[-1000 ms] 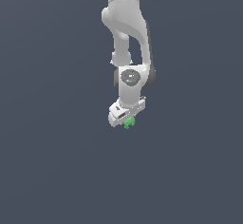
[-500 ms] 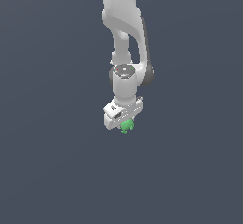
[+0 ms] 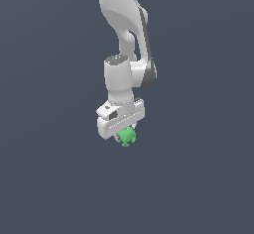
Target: Pick up the object and move it to a goal position.
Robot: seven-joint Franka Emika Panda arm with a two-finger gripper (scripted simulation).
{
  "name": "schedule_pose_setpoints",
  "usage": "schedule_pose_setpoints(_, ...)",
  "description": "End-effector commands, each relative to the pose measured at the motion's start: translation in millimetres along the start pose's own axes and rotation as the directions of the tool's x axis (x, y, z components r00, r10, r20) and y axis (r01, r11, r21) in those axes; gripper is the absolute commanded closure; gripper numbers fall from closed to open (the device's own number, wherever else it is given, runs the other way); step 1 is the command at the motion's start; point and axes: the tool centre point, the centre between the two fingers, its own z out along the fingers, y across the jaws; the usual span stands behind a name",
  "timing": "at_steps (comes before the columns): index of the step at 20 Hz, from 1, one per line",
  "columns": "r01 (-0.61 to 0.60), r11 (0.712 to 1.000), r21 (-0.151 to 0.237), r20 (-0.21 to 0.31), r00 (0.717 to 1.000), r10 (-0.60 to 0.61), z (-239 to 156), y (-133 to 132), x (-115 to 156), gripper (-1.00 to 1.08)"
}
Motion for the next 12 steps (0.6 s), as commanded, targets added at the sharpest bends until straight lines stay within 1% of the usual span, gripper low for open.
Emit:
schedule_pose_setpoints(1,0.016,0.999,-0.028,-0.059,0.998,-0.018,-13,16,11,1.08)
schedule_pose_setpoints(6,0.040,0.996,-0.078,-0.164,0.985,-0.053,-39,42,30,1.08)
schedule_pose_setpoints(12,0.058,0.990,-0.127,-0.263,0.961,-0.090,-67,66,47,1.08)
